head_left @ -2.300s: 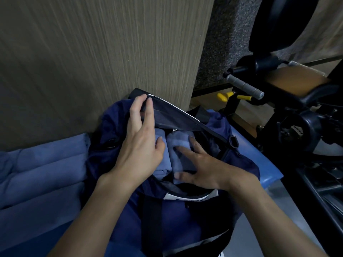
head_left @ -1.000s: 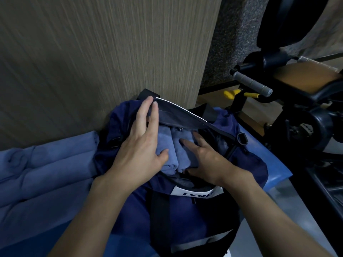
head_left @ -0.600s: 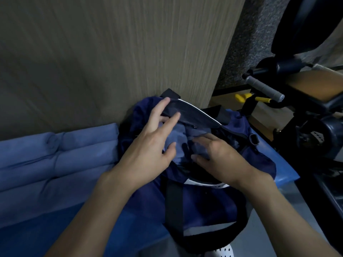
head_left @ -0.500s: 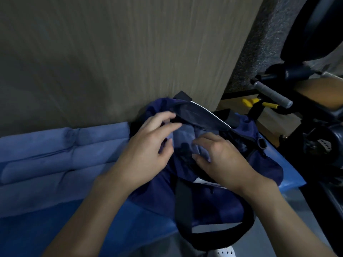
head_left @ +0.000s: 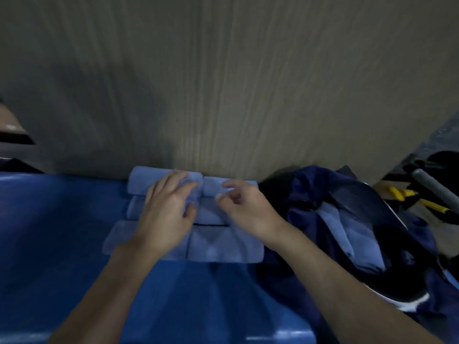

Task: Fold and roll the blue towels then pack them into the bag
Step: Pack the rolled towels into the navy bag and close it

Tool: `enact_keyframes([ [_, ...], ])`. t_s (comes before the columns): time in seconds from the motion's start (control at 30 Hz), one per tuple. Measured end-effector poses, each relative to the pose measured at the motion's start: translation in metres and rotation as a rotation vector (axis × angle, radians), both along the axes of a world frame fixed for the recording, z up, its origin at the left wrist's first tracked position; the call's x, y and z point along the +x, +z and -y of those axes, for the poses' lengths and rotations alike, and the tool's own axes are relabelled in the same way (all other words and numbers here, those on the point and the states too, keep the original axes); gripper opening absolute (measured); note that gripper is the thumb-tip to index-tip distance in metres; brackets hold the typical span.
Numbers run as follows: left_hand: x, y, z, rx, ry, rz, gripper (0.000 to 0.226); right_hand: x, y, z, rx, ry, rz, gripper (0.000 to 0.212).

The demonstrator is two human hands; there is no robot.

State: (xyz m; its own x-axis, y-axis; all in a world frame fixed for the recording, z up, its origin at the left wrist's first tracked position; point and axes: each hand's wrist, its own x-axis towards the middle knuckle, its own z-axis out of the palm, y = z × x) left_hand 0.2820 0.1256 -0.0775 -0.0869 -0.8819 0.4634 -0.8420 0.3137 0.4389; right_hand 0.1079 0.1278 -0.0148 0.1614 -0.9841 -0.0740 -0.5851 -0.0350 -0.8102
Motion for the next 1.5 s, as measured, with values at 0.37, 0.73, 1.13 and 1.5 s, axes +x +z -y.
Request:
enact_keyframes([
  [0.37,0.044,-0.017,0.015,0.112,0.032,0.118,0.046,0.067,-0.024,0.072,0.221,-0.107,0.109,0.055],
  [0.73,0.039,0.001,0.015,0.076,0.087,0.002,0.046,0.063,-0.03,0.072,0.138,-0.065,0.252,0.026],
  [1.13,-0.044,0.07,-0.014,0.16,-0.27,-0.334,0.064,-0.056,0.043,0.0,-0.242,0.063,0.413,0.037],
  [1.5,-0.215,0.088,-0.034,0.683,-0.761,-0.44,0.044,-0.229,0.032,-0.082,-0.257,-0.127,0.549,0.043],
])
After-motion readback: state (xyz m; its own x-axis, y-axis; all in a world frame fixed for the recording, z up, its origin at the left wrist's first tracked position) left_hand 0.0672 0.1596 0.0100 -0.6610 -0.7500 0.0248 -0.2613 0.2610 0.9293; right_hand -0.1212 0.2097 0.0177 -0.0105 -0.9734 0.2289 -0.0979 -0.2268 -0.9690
